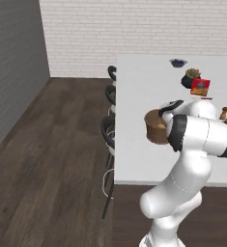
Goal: Open the cabinet, pick up the bread from the cabinet and place it in the basket. Then move the basket to the dining counter.
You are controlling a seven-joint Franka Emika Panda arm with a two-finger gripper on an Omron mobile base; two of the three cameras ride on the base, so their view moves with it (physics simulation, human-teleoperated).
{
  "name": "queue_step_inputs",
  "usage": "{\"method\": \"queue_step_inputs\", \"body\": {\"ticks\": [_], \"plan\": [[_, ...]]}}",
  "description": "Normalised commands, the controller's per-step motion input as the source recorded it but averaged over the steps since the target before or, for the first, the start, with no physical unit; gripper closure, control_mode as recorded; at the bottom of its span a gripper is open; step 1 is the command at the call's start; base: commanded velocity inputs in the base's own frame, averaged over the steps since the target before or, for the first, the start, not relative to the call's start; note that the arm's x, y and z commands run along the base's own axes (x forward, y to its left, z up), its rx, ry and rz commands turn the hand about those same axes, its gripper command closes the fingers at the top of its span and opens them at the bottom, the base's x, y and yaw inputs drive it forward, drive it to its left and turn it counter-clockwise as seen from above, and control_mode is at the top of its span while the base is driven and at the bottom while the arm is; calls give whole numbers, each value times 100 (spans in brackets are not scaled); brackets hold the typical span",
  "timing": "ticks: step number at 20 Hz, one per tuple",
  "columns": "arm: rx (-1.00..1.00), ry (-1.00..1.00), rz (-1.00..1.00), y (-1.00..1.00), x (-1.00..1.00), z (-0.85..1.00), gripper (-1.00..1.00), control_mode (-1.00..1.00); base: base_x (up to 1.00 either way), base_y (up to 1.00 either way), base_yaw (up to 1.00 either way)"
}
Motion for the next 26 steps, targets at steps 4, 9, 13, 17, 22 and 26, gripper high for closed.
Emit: {"method": "queue_step_inputs", "body": {"ticks": [4,9,13,17,22,26], "plan": [[0,0,0,0,40,-11,100,-100,0,0,0],[0,0,0,0,3,-22,100,-100,0,0,0],[-5,0,0,0,1,-19,-100,-100,0,0,0],[-7,0,0,0,0,-3,-100,-100,0,0,0],[-1,0,0,0,0,40,-100,-100,0,0,0],[0,0,0,0,-27,66,-100,-100,0,0,0]]}}
